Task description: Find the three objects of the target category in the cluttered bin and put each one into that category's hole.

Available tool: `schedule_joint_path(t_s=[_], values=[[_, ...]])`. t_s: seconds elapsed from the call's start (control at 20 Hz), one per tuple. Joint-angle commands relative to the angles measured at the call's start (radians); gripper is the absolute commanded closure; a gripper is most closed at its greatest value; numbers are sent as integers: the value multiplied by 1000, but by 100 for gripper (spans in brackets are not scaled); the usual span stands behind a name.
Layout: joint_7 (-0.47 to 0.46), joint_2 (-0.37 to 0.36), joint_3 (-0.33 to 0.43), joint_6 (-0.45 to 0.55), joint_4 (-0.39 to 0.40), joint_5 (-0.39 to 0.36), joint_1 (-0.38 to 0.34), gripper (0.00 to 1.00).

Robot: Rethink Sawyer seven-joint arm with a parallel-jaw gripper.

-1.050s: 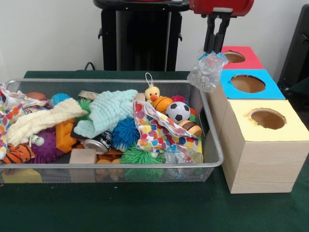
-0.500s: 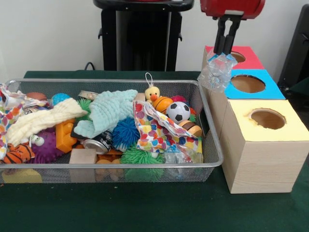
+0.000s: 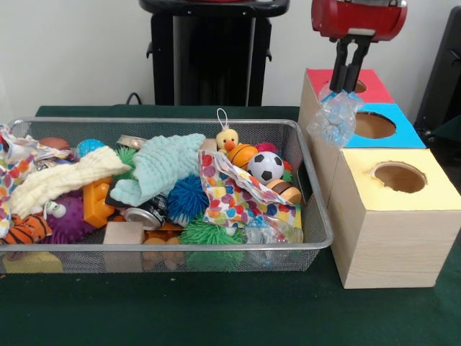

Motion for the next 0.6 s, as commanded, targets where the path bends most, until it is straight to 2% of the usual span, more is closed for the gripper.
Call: schedule_joint_path(t_s=[0.05, 0.6], values=[[291, 36, -25, -53, 71, 45, 5, 100], [299, 41, -52, -174, 154, 65, 42, 100]])
